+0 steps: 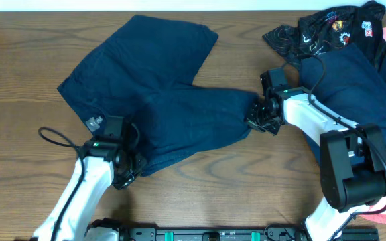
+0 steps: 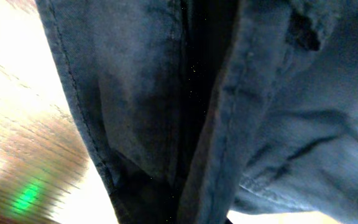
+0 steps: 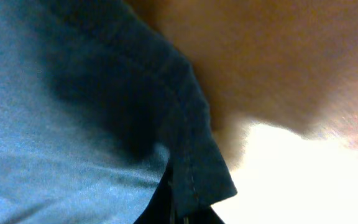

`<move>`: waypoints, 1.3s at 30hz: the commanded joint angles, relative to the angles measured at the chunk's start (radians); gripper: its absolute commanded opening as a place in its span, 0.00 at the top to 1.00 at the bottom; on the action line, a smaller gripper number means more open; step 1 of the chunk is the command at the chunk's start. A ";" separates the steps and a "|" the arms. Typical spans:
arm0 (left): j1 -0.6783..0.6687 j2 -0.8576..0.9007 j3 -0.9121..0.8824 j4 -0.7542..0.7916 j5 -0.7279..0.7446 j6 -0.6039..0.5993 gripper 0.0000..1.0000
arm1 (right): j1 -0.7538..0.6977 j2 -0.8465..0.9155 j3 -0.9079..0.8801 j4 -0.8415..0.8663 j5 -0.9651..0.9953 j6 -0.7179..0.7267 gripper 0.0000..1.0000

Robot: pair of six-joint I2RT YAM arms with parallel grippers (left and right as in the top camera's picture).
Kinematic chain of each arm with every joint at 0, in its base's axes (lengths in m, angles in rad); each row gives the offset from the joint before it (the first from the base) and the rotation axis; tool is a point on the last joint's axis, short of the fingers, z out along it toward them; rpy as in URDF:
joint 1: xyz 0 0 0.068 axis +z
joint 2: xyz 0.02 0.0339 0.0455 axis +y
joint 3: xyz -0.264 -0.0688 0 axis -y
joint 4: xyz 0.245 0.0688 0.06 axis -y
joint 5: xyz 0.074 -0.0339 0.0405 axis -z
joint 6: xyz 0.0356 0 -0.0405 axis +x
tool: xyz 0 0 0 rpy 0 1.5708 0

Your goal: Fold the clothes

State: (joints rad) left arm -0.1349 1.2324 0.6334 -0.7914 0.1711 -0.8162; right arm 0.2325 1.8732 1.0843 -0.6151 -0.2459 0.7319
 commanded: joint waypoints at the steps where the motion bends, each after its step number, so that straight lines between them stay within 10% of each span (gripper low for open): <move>1: -0.002 -0.079 0.023 -0.034 -0.033 0.087 0.94 | -0.055 -0.084 -0.015 -0.047 0.034 -0.060 0.99; 17: -0.001 -0.401 0.373 -0.422 0.053 0.215 0.94 | -0.238 -0.702 0.079 -0.244 0.058 -0.321 0.99; 39: 0.059 -0.015 0.371 -0.016 -0.299 -0.107 0.93 | 0.046 -0.159 0.097 0.634 0.061 -0.396 0.99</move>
State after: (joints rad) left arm -0.1047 1.1561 0.9970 -0.8211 -0.0467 -0.8726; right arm 0.2512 1.6493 1.1633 -0.0177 -0.2352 0.3504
